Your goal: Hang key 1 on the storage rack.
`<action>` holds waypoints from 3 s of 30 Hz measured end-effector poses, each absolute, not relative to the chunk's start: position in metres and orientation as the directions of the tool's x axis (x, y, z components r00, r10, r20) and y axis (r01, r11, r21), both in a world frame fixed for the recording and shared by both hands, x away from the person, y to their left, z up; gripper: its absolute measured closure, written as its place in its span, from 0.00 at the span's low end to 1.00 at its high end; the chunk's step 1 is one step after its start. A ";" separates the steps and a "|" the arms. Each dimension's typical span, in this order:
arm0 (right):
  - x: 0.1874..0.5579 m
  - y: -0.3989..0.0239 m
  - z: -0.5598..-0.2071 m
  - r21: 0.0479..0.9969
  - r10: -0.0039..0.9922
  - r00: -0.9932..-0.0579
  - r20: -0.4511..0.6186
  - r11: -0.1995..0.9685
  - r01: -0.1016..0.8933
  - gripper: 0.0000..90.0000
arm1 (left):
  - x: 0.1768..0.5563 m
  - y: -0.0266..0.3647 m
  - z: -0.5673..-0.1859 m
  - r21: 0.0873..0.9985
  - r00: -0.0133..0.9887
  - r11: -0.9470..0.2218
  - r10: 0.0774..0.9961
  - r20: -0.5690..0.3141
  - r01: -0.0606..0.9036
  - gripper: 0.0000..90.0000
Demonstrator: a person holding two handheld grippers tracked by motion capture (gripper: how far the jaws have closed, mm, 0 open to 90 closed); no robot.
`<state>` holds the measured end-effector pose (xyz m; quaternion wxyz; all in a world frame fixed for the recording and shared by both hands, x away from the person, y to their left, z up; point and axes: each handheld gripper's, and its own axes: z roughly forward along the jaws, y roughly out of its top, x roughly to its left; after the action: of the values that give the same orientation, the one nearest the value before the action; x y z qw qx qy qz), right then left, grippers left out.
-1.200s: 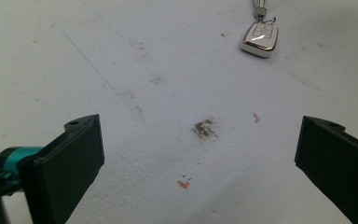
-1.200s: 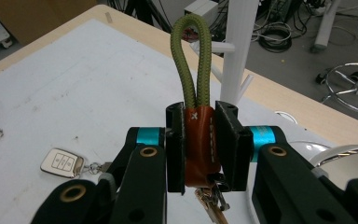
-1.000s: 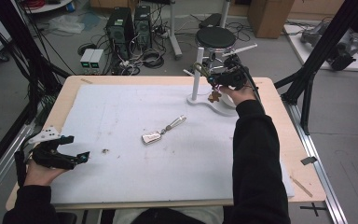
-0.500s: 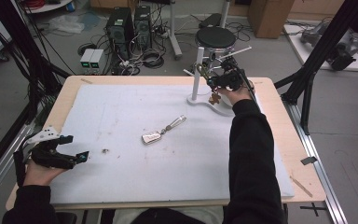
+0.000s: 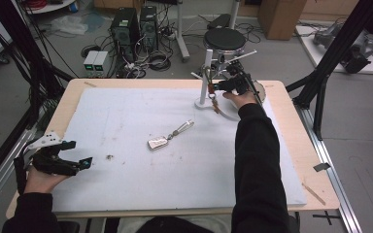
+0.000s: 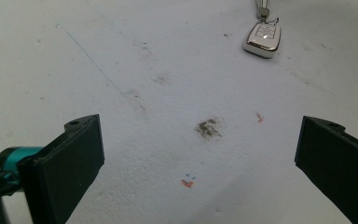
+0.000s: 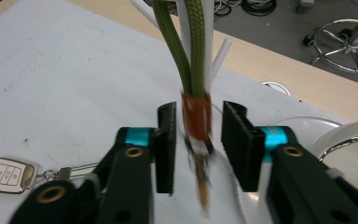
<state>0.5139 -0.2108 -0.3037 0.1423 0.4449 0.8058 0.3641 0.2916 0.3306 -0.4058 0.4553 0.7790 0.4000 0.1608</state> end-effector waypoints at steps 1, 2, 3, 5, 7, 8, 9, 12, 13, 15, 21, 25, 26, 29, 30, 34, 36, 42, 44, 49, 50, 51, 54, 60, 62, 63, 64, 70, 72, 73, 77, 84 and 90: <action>0.513 -0.211 -0.303 0.713 0.826 -0.558 0.084 0.341 0.613 0.61 | 0.292 0.331 -0.406 0.837 0.629 -0.269 0.769 -0.112 0.477 0.02; 0.513 -0.212 -0.303 0.712 0.827 -0.555 0.087 0.338 0.615 0.59 | 0.292 0.331 -0.406 0.836 0.630 -0.269 0.768 -0.113 0.478 0.02; 0.512 -0.213 -0.303 0.710 0.829 -0.552 0.091 0.335 0.620 0.57 | 0.292 0.331 -0.406 0.836 0.630 -0.269 0.768 -0.113 0.478 0.02; 0.510 -0.215 -0.301 0.710 0.834 -0.546 0.080 0.337 0.618 0.51 | 0.291 0.331 -0.406 0.838 0.629 -0.266 0.769 -0.114 0.477 0.02; 0.508 -0.216 -0.300 0.714 0.836 -0.542 0.086 0.328 0.619 0.41 | 0.291 0.332 -0.405 0.839 0.628 -0.267 0.770 -0.110 0.475 0.02; 0.506 -0.216 -0.299 0.715 0.836 -0.542 0.089 0.325 0.619 0.35 | 0.291 0.332 -0.405 0.840 0.625 -0.261 0.773 -0.113 0.475 0.02; 0.505 -0.216 -0.299 0.717 0.834 -0.544 0.091 0.324 0.617 0.30 | 0.290 0.332 -0.405 0.841 0.625 -0.262 0.773 -0.110 0.474 0.02; 0.500 -0.214 -0.301 0.715 0.830 -0.551 0.085 0.334 0.614 0.17 | 0.290 0.332 -0.405 0.841 0.624 -0.260 0.773 -0.112 0.474 0.02; 0.499 -0.214 -0.302 0.712 0.824 -0.559 0.089 0.340 0.615 0.11 | 0.290 0.332 -0.404 0.842 0.624 -0.260 0.773 -0.112 0.473 0.02; 0.496 -0.213 -0.306 0.708 0.819 -0.567 0.092 0.347 0.615 0.11 | 0.290 0.332 -0.405 0.841 0.624 -0.260 0.774 -0.112 0.474 0.02; 0.490 -0.212 -0.318 0.702 0.809 -0.580 0.098 0.357 0.617 0.02 | 0.289 0.333 -0.404 0.842 0.623 -0.260 0.774 -0.110 0.472 0.02; 0.484 -0.213 -0.323 0.702 0.800 -0.592 0.100 0.366 0.611 0.02 | 0.289 0.334 -0.404 0.843 0.620 -0.258 0.777 -0.110 0.472 0.02; 0.483 -0.212 -0.325 0.701 0.800 -0.592 0.095 0.369 0.611 0.02 | 0.289 0.334 -0.404 0.843 0.620 -0.257 0.777 -0.110 0.472 0.02; 0.478 -0.213 -0.327 0.708 0.792 -0.603 0.100 0.369 0.602 0.02 | 0.289 0.334 -0.404 0.842 0.620 -0.259 0.777 -0.109 0.472 0.02; 0.476 -0.214 -0.328 0.711 0.789 -0.606 0.103 0.368 0.600 0.01 | 0.289 0.334 -0.404 0.842 0.620 -0.260 0.777 -0.108 0.473 0.02; 0.469 -0.216 -0.331 0.723 0.783 -0.615 0.099 0.368 0.585 0.01 | 0.289 0.334 -0.404 0.842 0.619 -0.257 0.778 -0.111 0.474 0.02; 0.465 -0.217 -0.332 0.730 0.779 -0.619 0.100 0.366 0.578 0.01 | 0.289 0.334 -0.404 0.841 0.619 -0.260 0.778 -0.109 0.475 0.02; 0.452 -0.216 -0.337 0.749 0.763 -0.643 0.071 0.385 0.539 0.01 | 0.289 0.334 -0.405 0.840 0.619 -0.261 0.778 -0.108 0.475 0.02; 0.448 -0.216 -0.340 0.751 0.758 -0.648 0.073 0.386 0.536 0.01 | 0.289 0.334 -0.405 0.840 0.618 -0.260 0.778 -0.110 0.476 0.02; 0.438 -0.217 -0.347 0.762 0.744 -0.665 0.069 0.391 0.516 0.01 | 0.289 0.334 -0.405 0.841 0.617 -0.256 0.779 -0.112 0.476 0.02; 0.437 -0.217 -0.348 0.763 0.743 -0.666 0.071 0.390 0.516 0.01 | 0.289 0.335 -0.405 0.840 0.618 -0.258 0.778 -0.111 0.477 0.02; 0.434 -0.218 -0.349 0.764 0.743 -0.666 0.073 0.387 0.516 0.01 | 0.289 0.335 -0.405 0.841 0.617 -0.257 0.779 -0.112 0.477 0.02; 0.430 -0.221 -0.352 0.768 0.741 -0.667 0.079 0.381 0.514 0.01 | 0.289 0.335 -0.405 0.841 0.617 -0.255 0.779 -0.114 0.477 0.02; 0.418 -0.228 -0.356 0.780 0.740 -0.668 0.083 0.369 0.506 0.01 | 0.288 0.335 -0.405 0.842 0.614 -0.253 0.781 -0.114 0.477 0.02; 0.414 -0.232 -0.357 0.782 0.740 -0.668 0.080 0.369 0.502 0.01 | 0.288 0.335 -0.406 0.842 0.614 -0.252 0.781 -0.114 0.478 0.02; 0.411 -0.234 -0.358 0.784 0.740 -0.667 0.080 0.367 0.501 0.01 | 0.288 0.335 -0.406 0.842 0.613 -0.251 0.782 -0.114 0.477 0.02; 0.409 -0.235 -0.359 0.786 0.740 -0.667 0.083 0.363 0.500 0.01 | 0.288 0.335 -0.406 0.842 0.612 -0.251 0.782 -0.115 0.478 0.02; 0.394 -0.245 -0.365 0.796 0.747 -0.660 0.083 0.349 0.494 0.01 | 0.288 0.335 -0.405 0.842 0.614 -0.251 0.781 -0.115 0.477 0.02; 0.389 -0.248 -0.369 0.804 0.745 -0.661 0.089 0.338 0.490 0.01 | 0.288 0.335 -0.405 0.843 0.614 -0.250 0.781 -0.115 0.476 0.02; 0.385 -0.250 -0.371 0.803 0.747 -0.658 0.092 0.335 0.492 0.01 | 0.288 0.335 -0.405 0.844 0.612 -0.248 0.783 -0.115 0.476 0.02; 0.376 -0.258 -0.377 0.809 0.746 -0.657 0.104 0.321 0.493 0.01 | 0.287 0.336 -0.404 0.846 0.611 -0.245 0.783 -0.116 0.474 0.02; 0.359 -0.271 -0.384 0.821 0.749 -0.654 0.107 0.304 0.482 0.01 | 0.287 0.335 -0.405 0.844 0.610 -0.247 0.784 -0.115 0.476 0.02; 0.349 -0.280 -0.393 0.832 0.752 -0.651 0.099 0.297 0.469 0.01 | 0.287 0.336 -0.405 0.845 0.609 -0.243 0.784 -0.117 0.476 0.02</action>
<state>0.3492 -0.2802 -0.3928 0.1573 0.3867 0.7897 0.4495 0.2873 0.3356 -0.4046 0.4594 0.7704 0.4089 0.1677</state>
